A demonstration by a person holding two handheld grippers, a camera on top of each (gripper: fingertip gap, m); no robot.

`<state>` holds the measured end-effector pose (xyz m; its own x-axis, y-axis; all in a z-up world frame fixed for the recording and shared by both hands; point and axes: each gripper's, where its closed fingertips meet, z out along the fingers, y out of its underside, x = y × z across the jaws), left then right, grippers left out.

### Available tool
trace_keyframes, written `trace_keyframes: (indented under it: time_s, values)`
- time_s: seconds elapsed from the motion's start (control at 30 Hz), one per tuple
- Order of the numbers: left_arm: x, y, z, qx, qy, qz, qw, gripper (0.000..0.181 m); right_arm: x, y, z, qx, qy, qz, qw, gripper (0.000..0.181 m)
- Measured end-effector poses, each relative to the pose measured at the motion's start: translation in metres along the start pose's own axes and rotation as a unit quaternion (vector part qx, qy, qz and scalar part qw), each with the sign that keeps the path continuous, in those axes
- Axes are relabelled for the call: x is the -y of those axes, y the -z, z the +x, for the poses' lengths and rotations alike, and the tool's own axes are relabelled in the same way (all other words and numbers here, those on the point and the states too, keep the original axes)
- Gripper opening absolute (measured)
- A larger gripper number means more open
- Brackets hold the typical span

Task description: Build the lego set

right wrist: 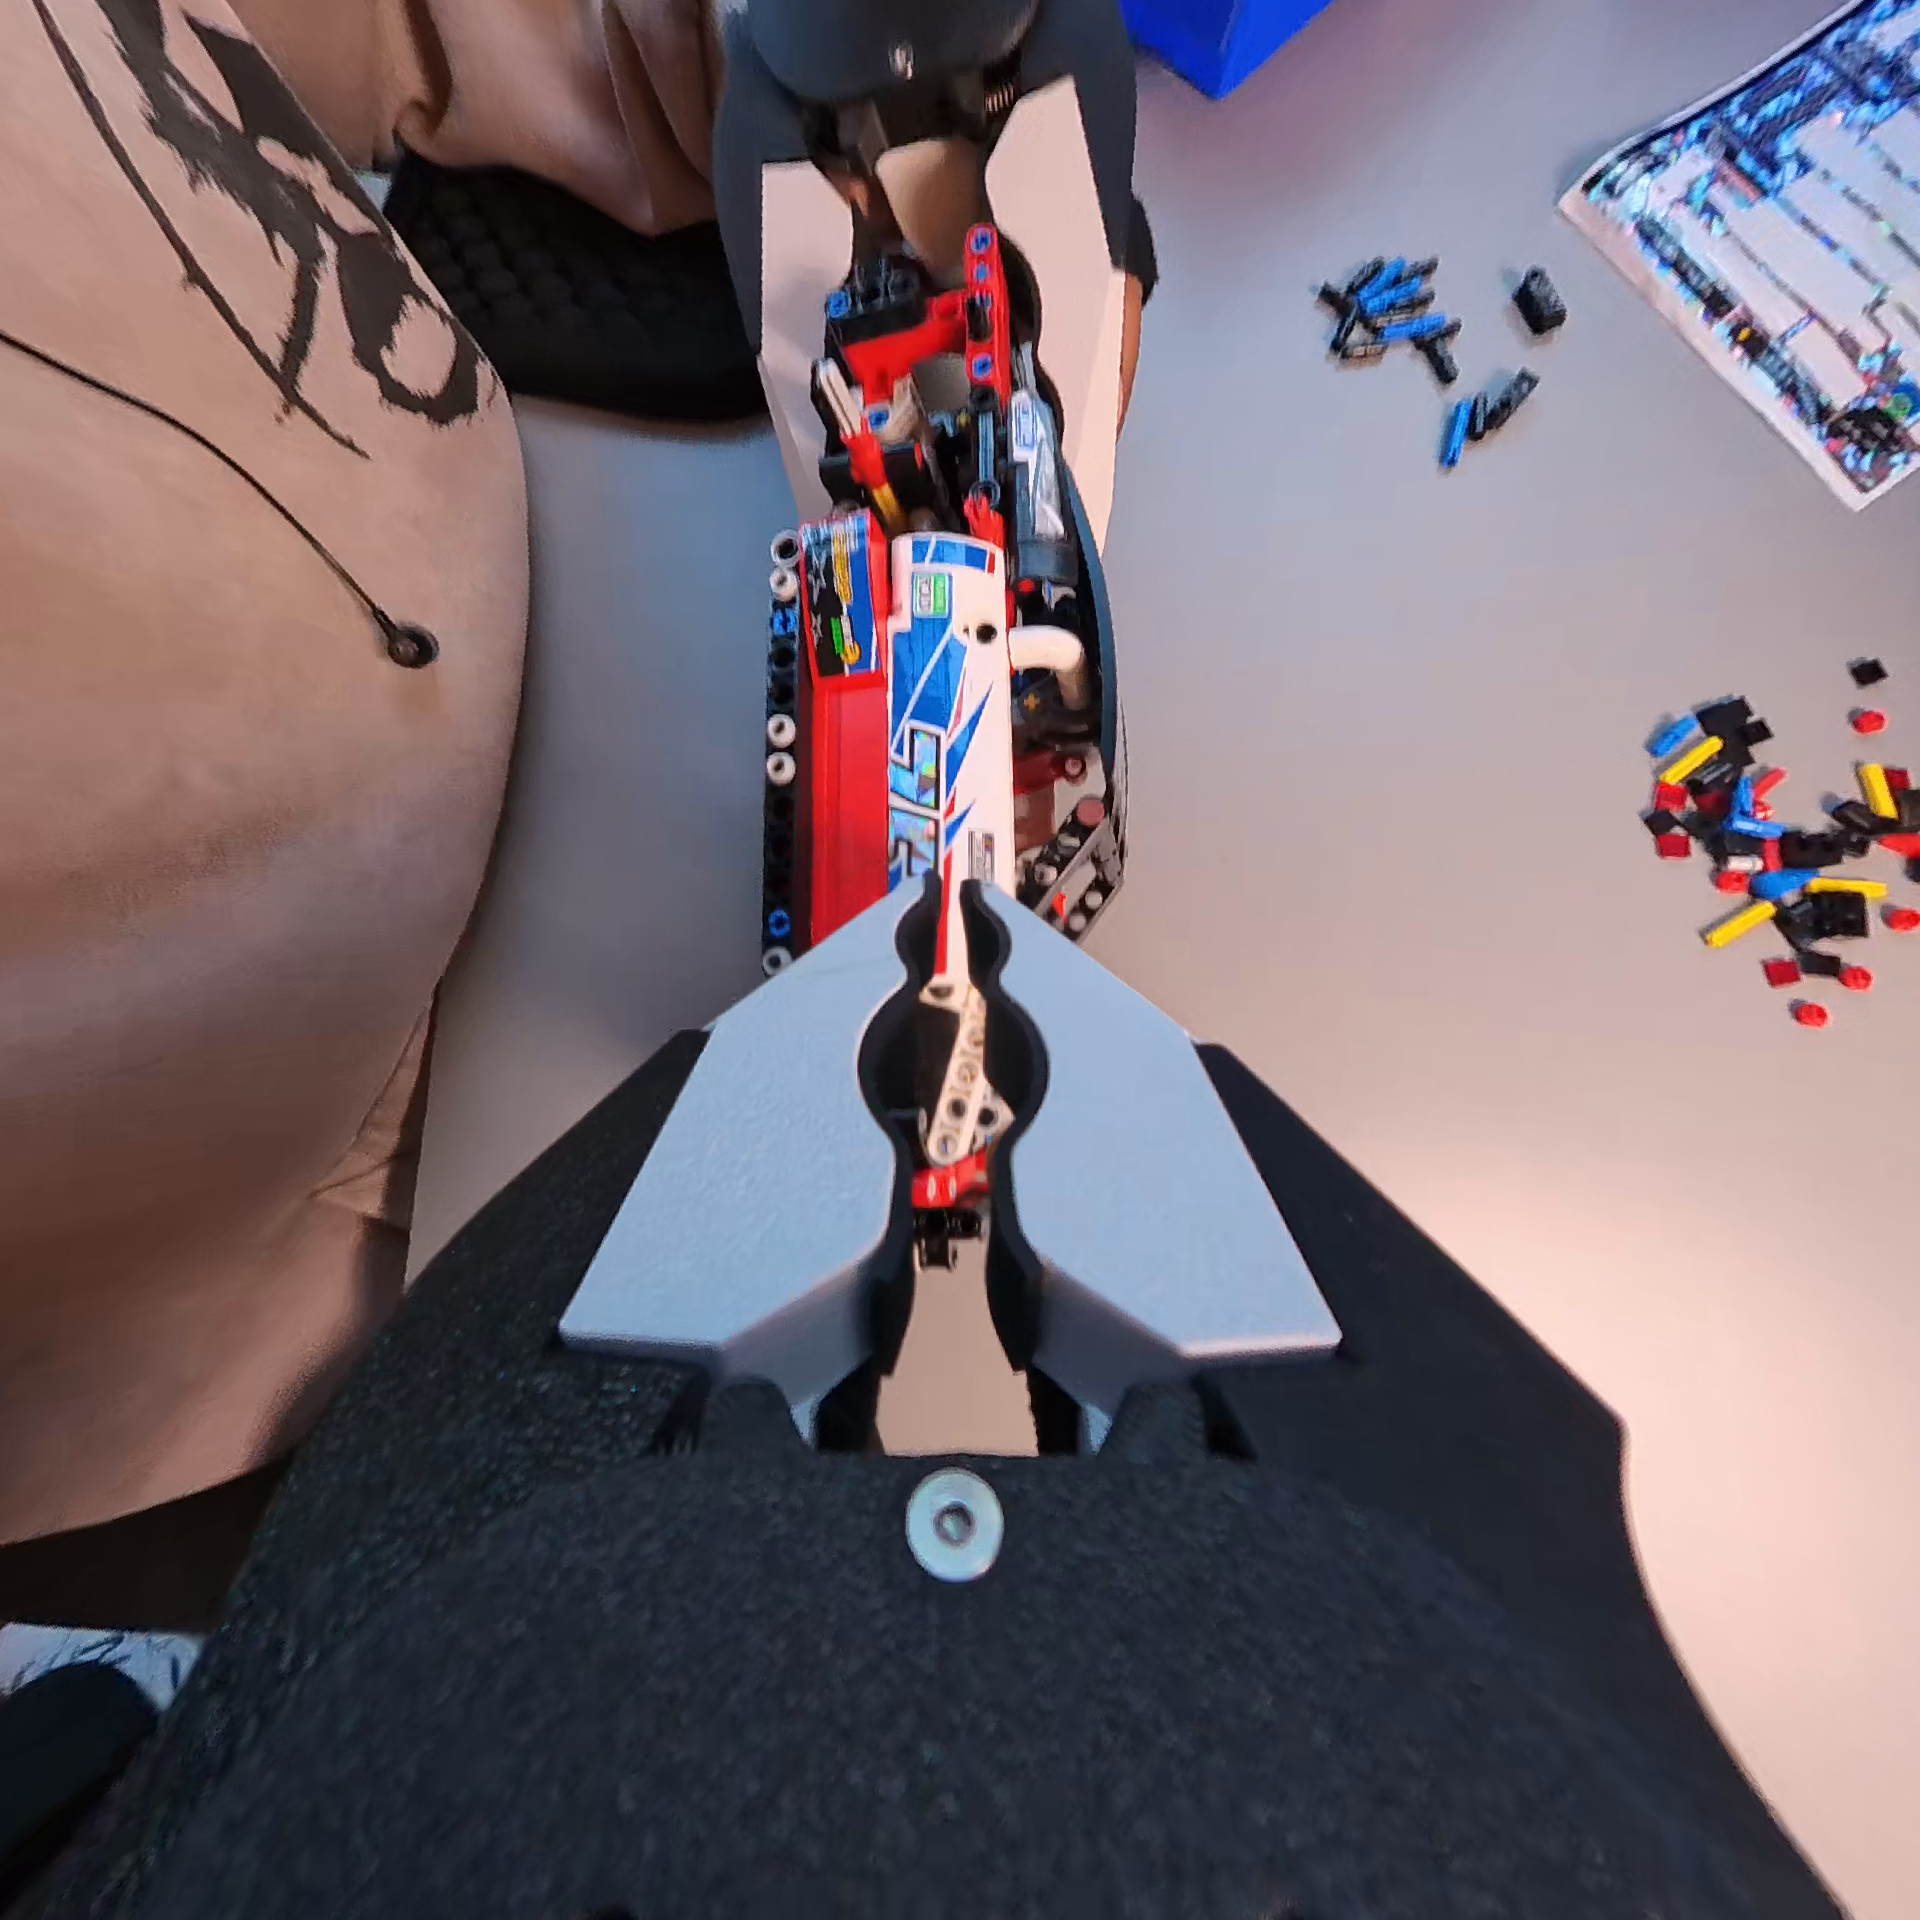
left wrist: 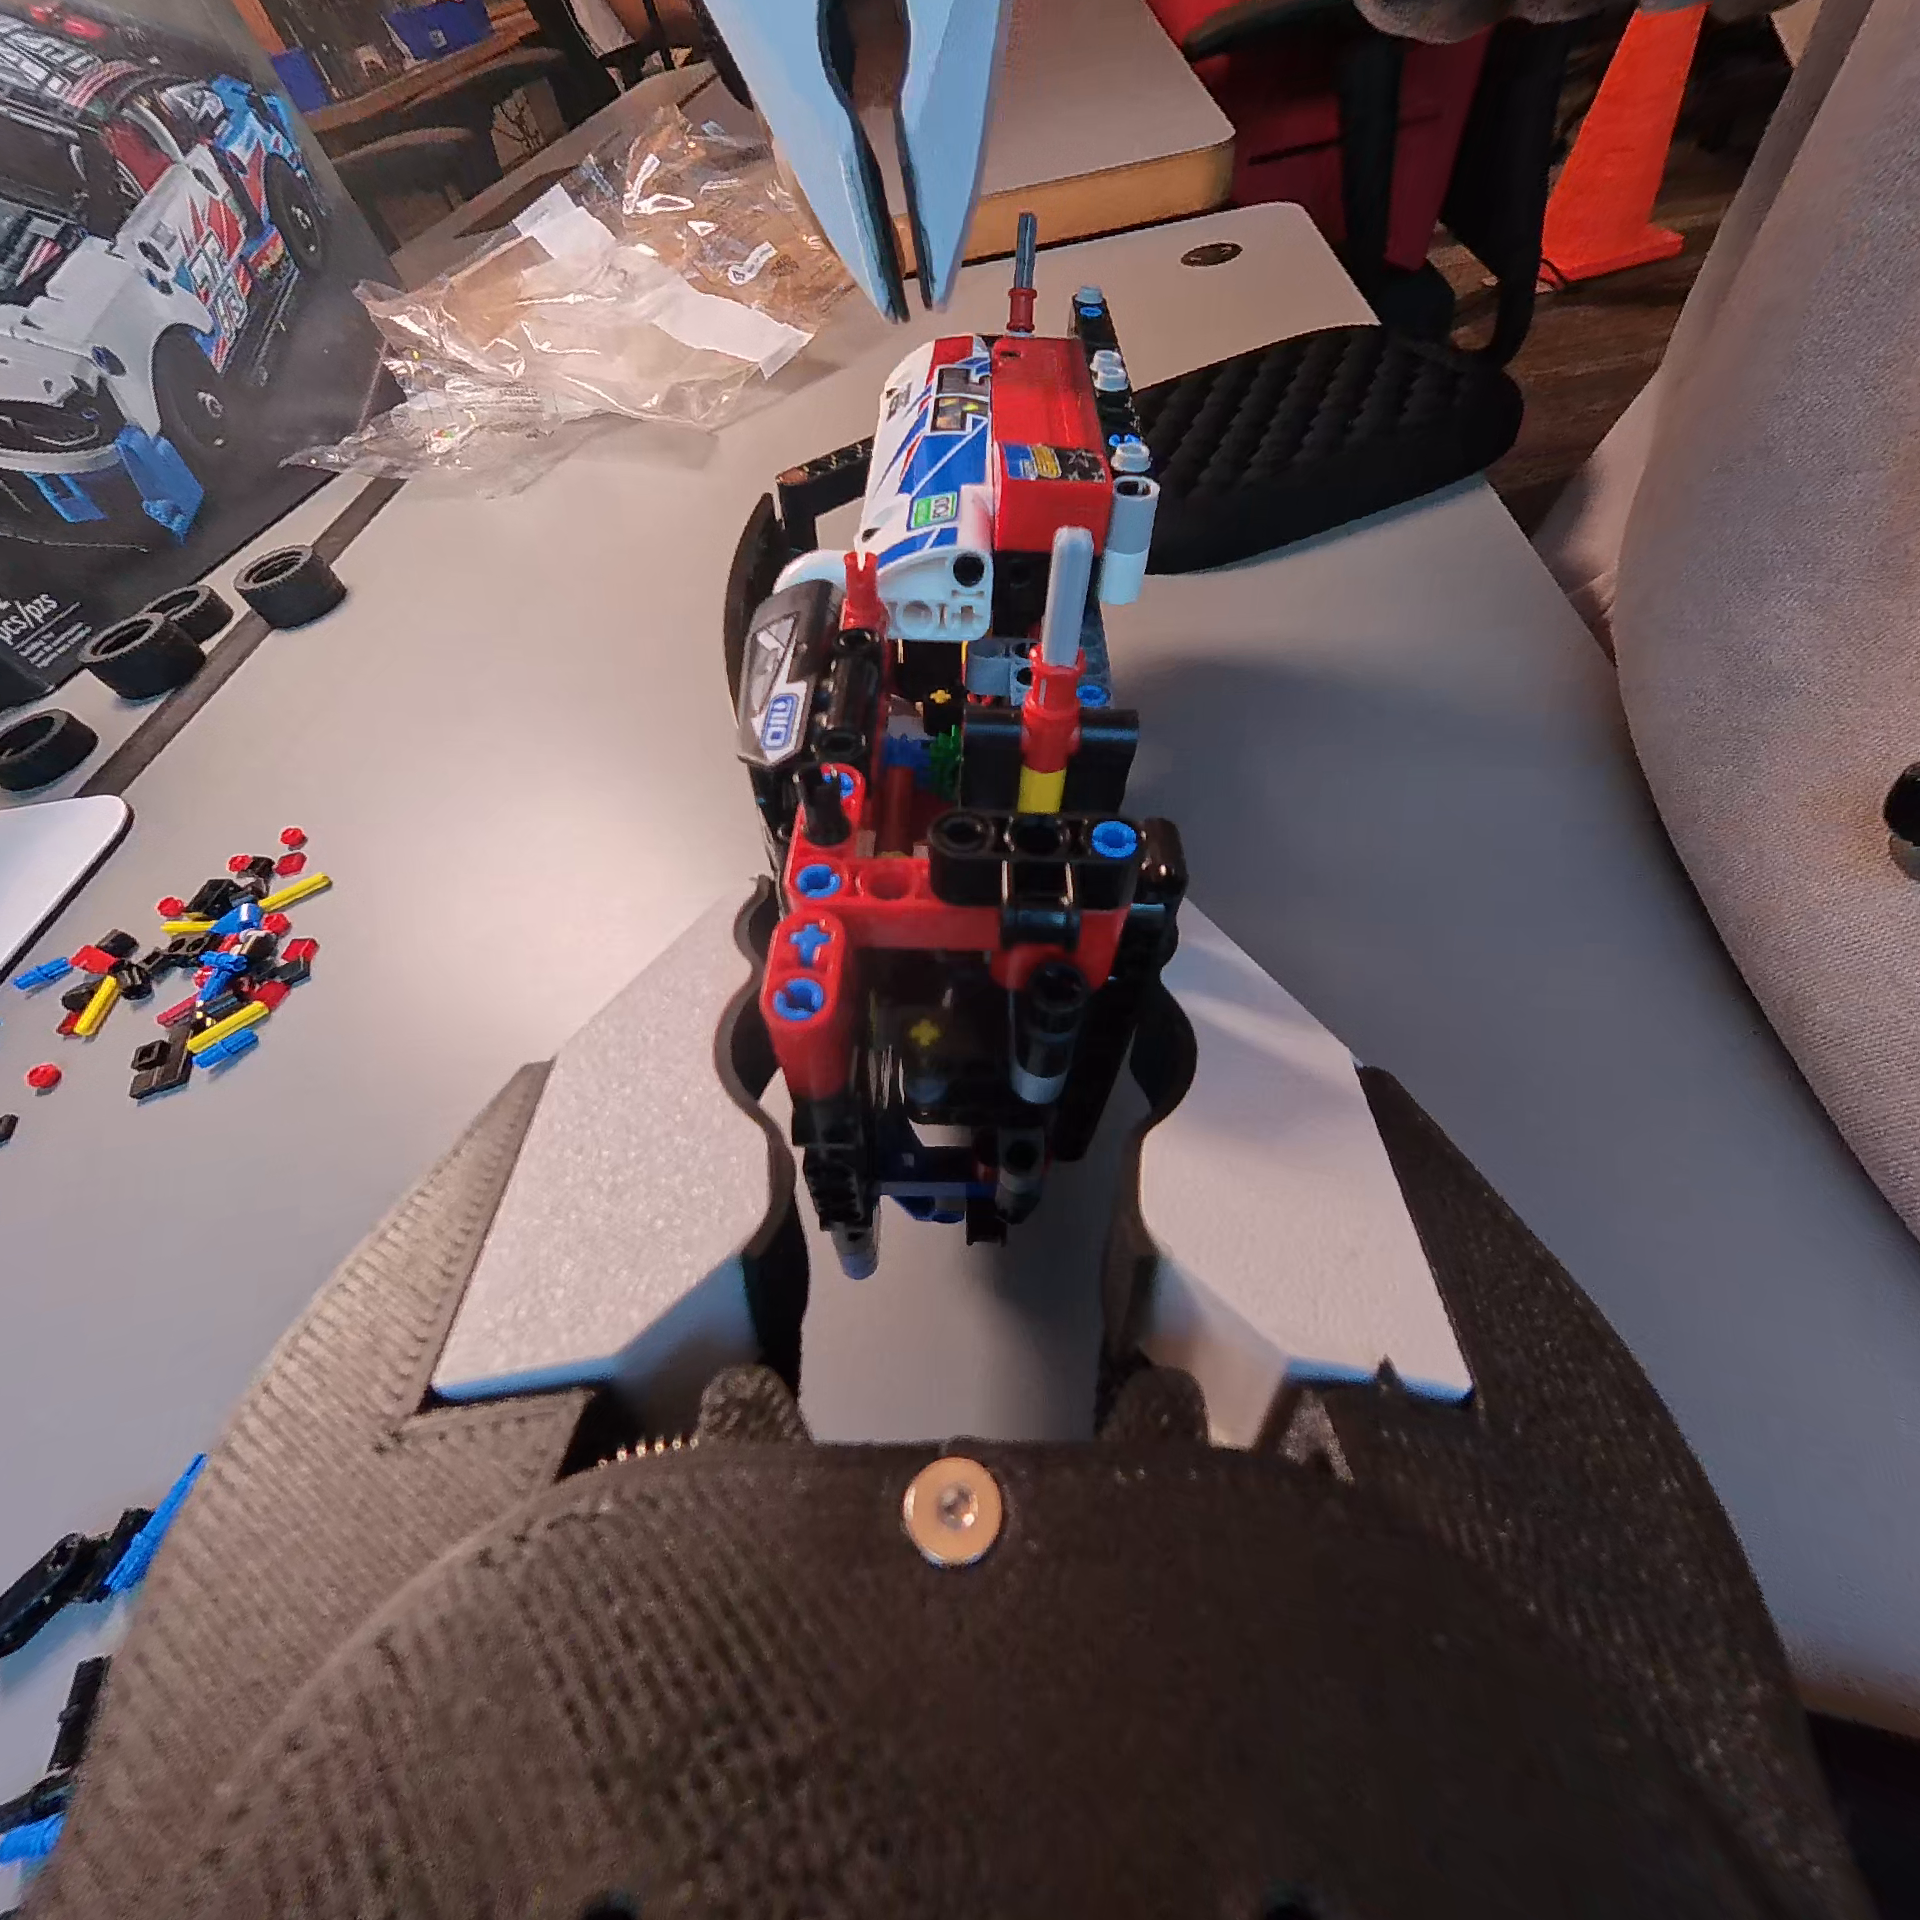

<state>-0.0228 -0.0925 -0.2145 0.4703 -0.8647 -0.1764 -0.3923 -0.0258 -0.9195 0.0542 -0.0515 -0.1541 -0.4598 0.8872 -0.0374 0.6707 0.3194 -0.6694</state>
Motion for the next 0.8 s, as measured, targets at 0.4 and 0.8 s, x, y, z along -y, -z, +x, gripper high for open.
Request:
trace_keyframes:
  time_s: [0.4, 0.8]
  values:
    - [0.0, 0.001, 0.0, -0.001, 0.004, 0.0, 1.0, 0.066, -0.002, -0.011, -0.005, 0.004, 0.034, -0.011, 0.999, 0.013]
    - [0.0, 0.002, 0.0, -0.001, 0.008, 0.001, 1.0, 0.066, -0.007, -0.001, -0.002, -0.009, 0.013, 0.016, 1.0, 0.002]
